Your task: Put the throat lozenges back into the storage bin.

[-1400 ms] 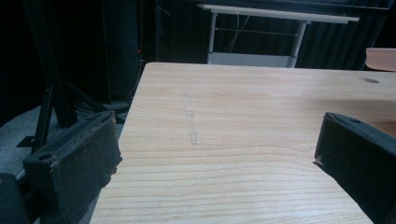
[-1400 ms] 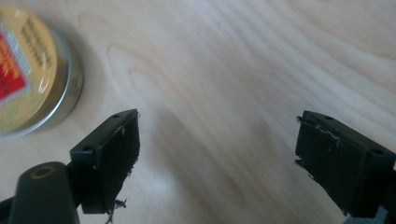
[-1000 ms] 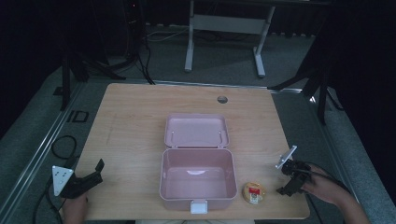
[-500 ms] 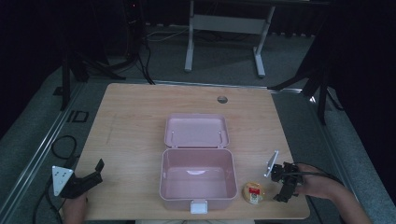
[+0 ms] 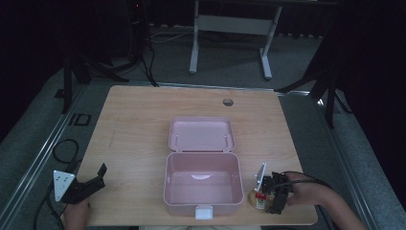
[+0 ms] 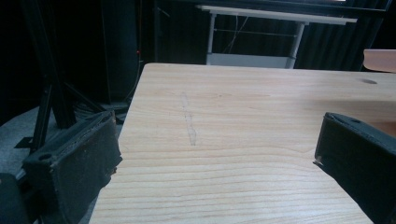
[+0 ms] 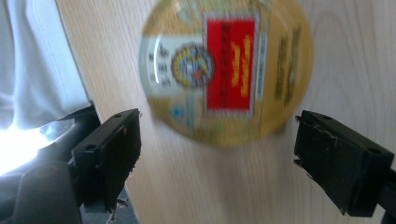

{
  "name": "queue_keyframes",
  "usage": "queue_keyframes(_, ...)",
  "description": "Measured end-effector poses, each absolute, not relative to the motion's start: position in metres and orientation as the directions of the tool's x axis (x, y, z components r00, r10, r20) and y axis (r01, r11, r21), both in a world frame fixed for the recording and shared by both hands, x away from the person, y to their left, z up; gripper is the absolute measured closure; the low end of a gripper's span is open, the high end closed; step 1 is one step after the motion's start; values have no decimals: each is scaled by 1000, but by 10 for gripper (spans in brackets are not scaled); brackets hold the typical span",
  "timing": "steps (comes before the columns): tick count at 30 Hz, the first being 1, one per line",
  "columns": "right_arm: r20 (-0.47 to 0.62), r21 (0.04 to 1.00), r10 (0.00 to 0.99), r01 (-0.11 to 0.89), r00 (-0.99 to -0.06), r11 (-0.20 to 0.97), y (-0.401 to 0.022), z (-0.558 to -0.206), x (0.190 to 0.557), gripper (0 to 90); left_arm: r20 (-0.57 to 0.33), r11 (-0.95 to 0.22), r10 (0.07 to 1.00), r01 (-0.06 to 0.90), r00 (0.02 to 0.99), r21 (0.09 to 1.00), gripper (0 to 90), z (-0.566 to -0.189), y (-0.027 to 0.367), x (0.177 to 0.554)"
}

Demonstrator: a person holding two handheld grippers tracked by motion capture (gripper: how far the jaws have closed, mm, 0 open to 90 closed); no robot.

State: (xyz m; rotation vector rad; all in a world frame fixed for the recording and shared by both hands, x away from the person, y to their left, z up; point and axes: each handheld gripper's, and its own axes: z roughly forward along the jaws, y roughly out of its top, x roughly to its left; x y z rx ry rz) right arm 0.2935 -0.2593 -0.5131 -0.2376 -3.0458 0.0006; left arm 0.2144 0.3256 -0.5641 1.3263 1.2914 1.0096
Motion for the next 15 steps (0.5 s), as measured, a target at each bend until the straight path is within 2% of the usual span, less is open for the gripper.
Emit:
queue_keyframes(8, 54, -23, 82, 81, -995, 996, -235, -522, 296, 153, -73, 57, 994, 169, 87, 984, 4, -564, 326, 214)
queue_keyframes(15, 57, -52, 67, 64, -996, 997, -231, -519, 295, 199, -73, 58, 993, 168, 88, 984, 3, -564, 326, 214)
